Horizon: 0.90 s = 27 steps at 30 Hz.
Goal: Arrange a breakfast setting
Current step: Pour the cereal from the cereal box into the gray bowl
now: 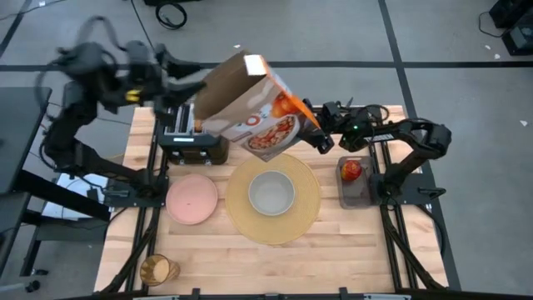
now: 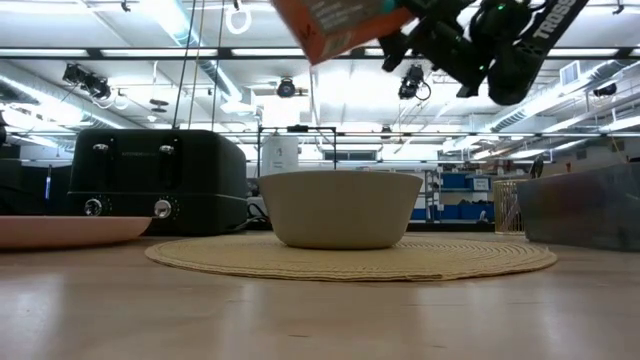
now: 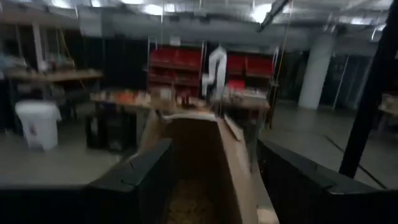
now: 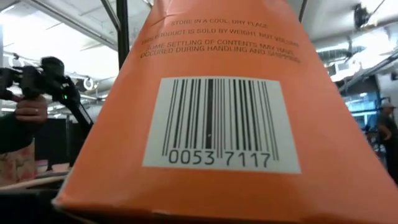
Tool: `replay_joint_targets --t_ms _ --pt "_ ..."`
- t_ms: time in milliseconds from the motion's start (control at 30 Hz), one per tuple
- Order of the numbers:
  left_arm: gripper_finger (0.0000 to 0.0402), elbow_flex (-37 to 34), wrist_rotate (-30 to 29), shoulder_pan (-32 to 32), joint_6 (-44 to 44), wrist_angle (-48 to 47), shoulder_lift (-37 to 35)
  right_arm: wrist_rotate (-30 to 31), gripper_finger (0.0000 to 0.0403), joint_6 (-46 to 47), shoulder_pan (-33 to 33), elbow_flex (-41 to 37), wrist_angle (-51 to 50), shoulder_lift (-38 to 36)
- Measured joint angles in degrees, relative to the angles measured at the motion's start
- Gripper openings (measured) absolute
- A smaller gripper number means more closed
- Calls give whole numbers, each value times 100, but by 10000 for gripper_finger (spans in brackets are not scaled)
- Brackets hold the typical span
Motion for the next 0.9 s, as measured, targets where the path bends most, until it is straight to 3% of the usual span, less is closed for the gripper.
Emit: replay_joint_targets --t_ms 200,533,667,900 --pt "228 9 -362 25 89 -282 -350 -163 307 -46 -137 -103 -872 -810" --pt "213 0 -532 23 -71 -1230 -331 -1322 307 -707 -448 -103 -4208 -2635" --pt "208 0 -534 23 -71 -1244 -150 -1257 306 -1291 -483 -245 -5490 -3303" --pt "205 2 -533 23 -97 -1229 194 -1080 305 -1136 -586 -1072 -6019 -4379"
